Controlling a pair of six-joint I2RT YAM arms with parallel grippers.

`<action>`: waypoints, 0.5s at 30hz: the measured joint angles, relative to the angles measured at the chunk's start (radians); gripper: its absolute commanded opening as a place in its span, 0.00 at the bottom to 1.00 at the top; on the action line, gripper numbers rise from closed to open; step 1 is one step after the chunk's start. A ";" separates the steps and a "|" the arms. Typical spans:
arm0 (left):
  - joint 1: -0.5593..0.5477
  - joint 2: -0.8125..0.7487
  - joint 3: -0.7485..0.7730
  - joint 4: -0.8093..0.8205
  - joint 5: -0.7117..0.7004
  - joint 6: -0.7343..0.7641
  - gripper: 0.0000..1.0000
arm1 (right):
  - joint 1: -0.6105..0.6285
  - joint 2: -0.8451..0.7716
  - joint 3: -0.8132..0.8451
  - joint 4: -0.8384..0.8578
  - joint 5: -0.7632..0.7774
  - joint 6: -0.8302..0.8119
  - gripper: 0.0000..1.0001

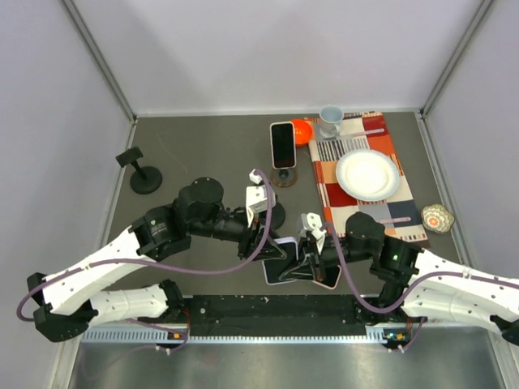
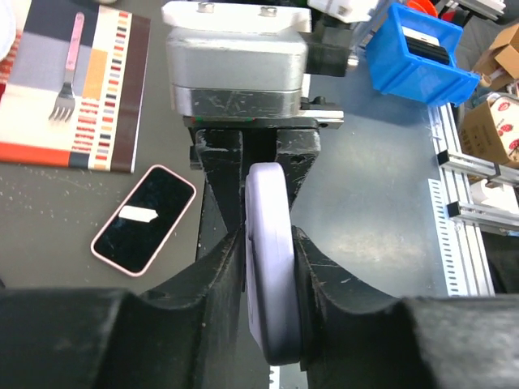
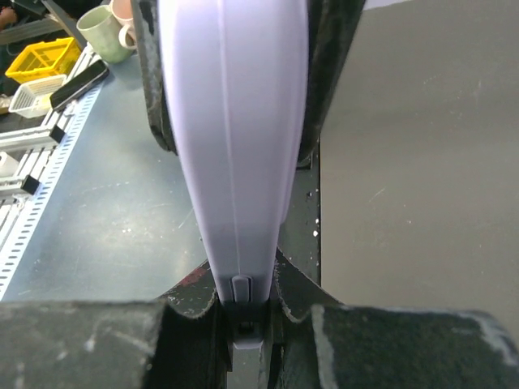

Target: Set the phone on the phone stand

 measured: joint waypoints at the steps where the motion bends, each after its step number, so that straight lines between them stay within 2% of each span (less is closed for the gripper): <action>1: 0.000 -0.003 0.000 0.004 0.008 -0.002 0.22 | 0.000 0.006 0.009 0.003 -0.004 0.000 0.00; 3: 0.000 -0.009 0.000 0.013 0.015 0.003 0.18 | 0.000 0.015 0.019 0.008 -0.010 0.001 0.00; 6: 0.005 -0.017 0.000 0.009 -0.004 0.013 0.00 | -0.001 0.024 0.024 0.008 -0.004 0.014 0.00; 8: 0.005 -0.018 0.000 0.003 -0.014 0.019 0.00 | -0.002 0.028 0.024 0.008 -0.004 0.016 0.01; 9: 0.005 -0.019 0.000 0.000 -0.019 0.020 0.00 | -0.002 0.028 0.024 0.008 0.000 0.019 0.31; 10: 0.005 -0.021 0.000 0.000 -0.027 0.022 0.00 | -0.002 0.028 0.024 0.008 0.007 0.019 0.48; 12: 0.005 -0.031 0.000 -0.007 -0.066 0.027 0.00 | -0.001 0.025 0.024 0.009 0.031 0.012 0.73; 15: 0.003 -0.062 0.002 -0.045 -0.185 0.034 0.00 | -0.001 0.000 0.023 0.006 0.124 0.034 0.83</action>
